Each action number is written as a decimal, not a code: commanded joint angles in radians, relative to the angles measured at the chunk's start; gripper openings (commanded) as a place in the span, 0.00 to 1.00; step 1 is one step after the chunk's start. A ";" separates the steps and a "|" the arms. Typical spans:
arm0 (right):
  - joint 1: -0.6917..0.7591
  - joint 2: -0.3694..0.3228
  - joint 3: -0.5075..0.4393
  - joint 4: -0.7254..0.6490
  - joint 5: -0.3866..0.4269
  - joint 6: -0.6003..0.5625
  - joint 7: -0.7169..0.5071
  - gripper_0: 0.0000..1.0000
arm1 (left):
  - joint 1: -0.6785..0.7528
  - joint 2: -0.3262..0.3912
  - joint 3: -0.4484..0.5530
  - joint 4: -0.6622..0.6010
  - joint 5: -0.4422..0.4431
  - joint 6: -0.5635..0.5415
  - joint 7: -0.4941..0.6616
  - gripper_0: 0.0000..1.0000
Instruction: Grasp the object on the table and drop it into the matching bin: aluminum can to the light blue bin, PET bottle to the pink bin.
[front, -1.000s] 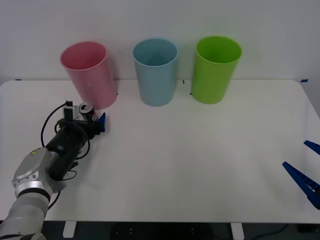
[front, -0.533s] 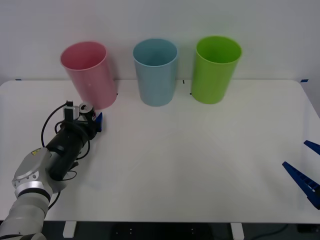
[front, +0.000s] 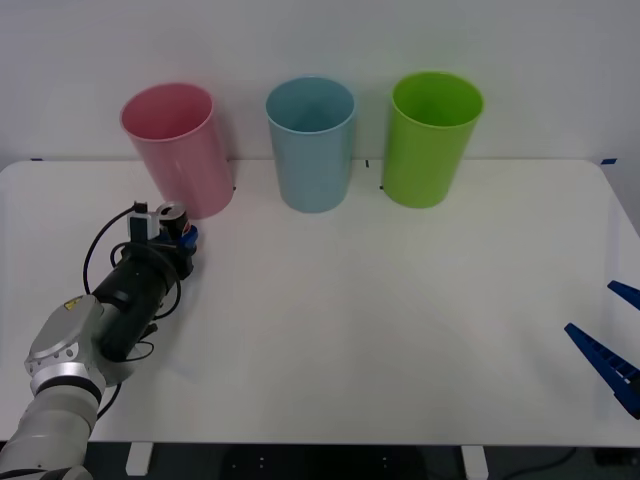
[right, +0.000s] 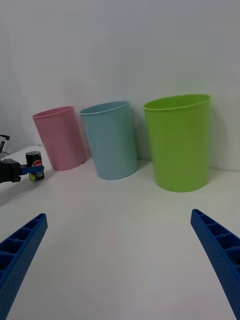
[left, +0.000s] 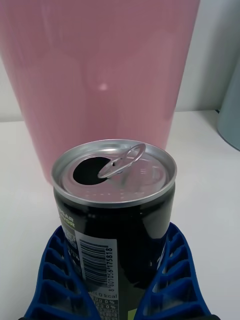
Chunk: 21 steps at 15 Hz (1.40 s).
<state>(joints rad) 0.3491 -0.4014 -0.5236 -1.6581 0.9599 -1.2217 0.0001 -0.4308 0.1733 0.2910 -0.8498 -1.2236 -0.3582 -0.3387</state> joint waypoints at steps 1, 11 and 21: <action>0.000 0.000 0.000 0.000 0.000 0.000 0.000 1.00 | 0.004 0.000 -0.003 0.000 0.009 -0.002 0.001 0.00; 0.000 0.000 0.000 0.000 0.000 0.000 0.000 1.00 | 0.167 0.051 -0.122 -0.233 0.147 -0.087 0.020 0.00; 0.000 0.000 0.000 0.000 0.000 0.000 0.000 1.00 | 0.242 0.095 -0.259 -0.492 0.254 -0.087 0.078 0.00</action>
<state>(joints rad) 0.3490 -0.4014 -0.5236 -1.6581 0.9599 -1.2217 0.0000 -0.1923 0.2663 0.0390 -1.3240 -0.9725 -0.4447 -0.2678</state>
